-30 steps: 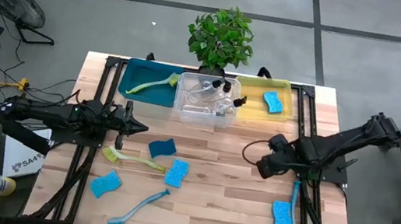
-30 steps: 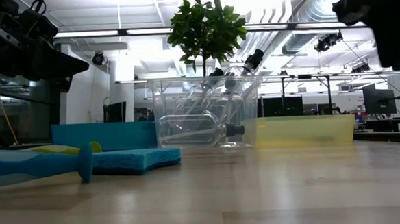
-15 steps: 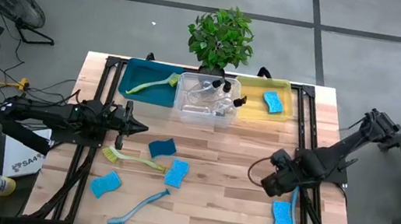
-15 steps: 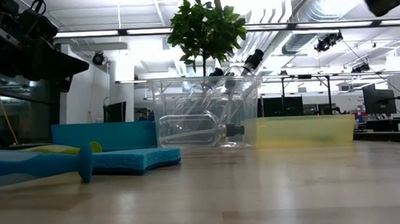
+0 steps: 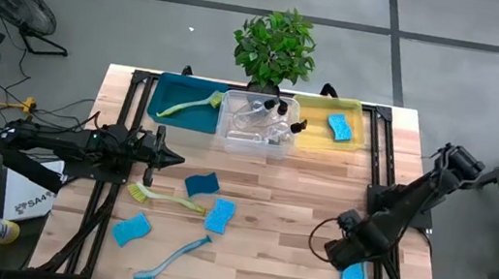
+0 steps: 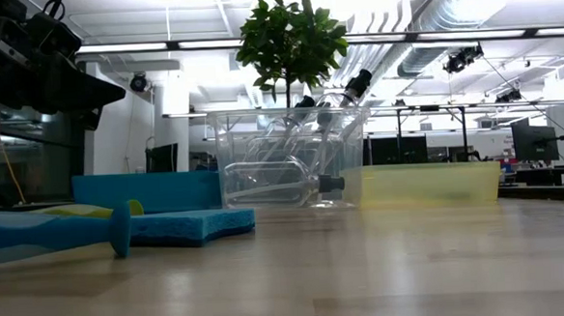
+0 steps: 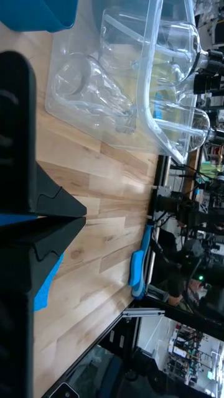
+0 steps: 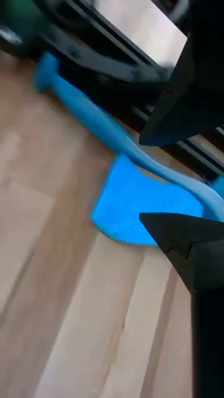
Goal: Pick & Place Kitchen Sink Supplies
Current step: Put the light blue sponge into the yellow bin
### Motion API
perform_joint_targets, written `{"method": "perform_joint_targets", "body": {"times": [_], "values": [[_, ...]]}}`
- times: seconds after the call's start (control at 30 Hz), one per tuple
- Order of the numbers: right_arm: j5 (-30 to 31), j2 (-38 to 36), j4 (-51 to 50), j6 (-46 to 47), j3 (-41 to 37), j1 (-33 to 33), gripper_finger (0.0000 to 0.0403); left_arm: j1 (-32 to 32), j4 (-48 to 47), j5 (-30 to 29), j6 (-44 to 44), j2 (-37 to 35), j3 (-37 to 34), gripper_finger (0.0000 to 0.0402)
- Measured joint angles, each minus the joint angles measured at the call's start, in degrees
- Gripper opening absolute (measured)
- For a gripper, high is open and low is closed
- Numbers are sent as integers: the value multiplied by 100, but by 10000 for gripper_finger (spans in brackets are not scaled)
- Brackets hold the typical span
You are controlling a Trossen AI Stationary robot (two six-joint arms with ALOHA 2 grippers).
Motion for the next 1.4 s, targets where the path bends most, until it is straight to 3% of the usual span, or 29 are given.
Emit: {"method": "perform_joint_targets", "body": {"times": [0.23,0.67,1.03,1.4], "values": [[-506,438,365,500,0,121,178,2,0,0,0,2,0,1],[-523,1392,1329,810,-2,127,178,0,0,0,0,1,-1,1],[-684,1841,1289,910,-2,136,177,1,0,0,1,0,0,1],[-682,1947,1374,763,7,136,106,0,0,0,-1,2,0,1]]}}
